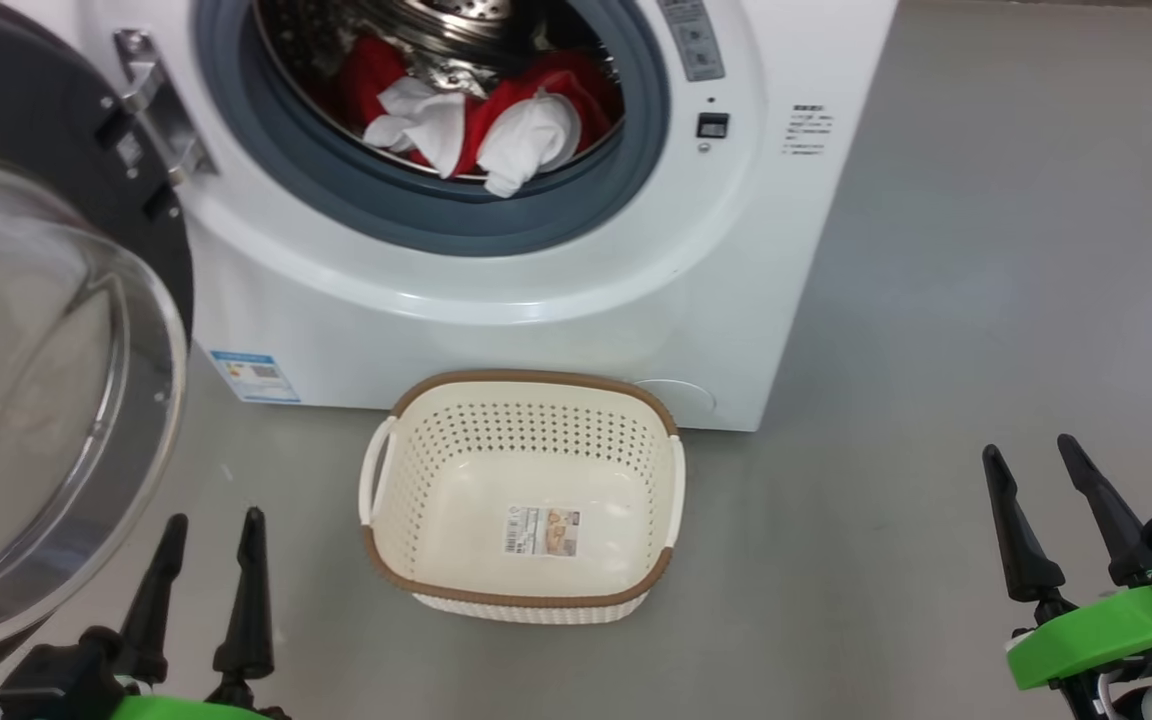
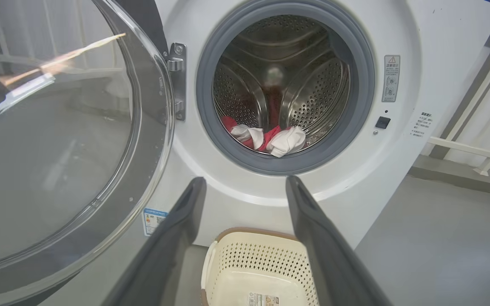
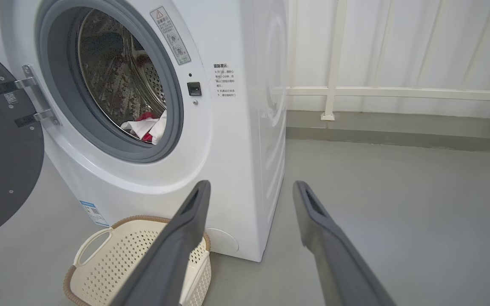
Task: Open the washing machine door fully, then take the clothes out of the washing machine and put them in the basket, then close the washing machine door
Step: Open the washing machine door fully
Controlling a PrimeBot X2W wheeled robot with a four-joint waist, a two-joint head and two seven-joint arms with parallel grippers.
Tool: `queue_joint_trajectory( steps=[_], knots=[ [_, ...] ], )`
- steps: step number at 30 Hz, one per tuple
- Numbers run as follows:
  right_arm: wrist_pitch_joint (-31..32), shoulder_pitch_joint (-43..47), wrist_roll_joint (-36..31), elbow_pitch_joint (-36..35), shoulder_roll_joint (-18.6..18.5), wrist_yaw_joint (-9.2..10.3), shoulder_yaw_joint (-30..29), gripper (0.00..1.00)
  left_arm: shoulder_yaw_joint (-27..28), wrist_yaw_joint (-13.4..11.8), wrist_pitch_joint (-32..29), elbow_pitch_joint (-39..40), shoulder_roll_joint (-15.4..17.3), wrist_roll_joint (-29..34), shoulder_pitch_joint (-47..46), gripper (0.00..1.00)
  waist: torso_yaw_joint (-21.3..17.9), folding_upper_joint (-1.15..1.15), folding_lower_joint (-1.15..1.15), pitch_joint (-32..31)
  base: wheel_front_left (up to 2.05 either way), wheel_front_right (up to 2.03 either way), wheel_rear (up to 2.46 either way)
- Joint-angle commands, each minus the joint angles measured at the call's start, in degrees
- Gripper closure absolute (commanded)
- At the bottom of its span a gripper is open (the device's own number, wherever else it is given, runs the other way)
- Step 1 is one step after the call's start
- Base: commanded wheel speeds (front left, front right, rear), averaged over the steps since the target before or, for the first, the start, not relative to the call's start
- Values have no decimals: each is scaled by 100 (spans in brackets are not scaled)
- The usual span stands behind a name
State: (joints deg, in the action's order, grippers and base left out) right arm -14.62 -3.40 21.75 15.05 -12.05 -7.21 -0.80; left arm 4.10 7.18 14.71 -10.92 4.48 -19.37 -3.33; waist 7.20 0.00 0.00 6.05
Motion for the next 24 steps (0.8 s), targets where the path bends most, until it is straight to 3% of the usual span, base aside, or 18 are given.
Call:
queue_joint_trajectory(
  steps=[1, 15, 24],
  knots=[
    [-38, 36, 54, -157, -64, -28, 72, 0, 125, 30, 29, 173, 154, -64, 8, 0, -163, 0, 0, -22, 0, 0, 0],
    [-38, 34, 57, -192, -19, -28, 9, 0, -235, 31, 29, 268, 291, -290, 110, 0, -779, 0, 0, -3, 0, 0, 0],
    [-38, 112, 55, -226, 18, -28, -128, 0, -324, 31, 29, 269, 296, -361, 193, 0, -967, 0, 0, -33, 0, 0, 0]
  ],
)
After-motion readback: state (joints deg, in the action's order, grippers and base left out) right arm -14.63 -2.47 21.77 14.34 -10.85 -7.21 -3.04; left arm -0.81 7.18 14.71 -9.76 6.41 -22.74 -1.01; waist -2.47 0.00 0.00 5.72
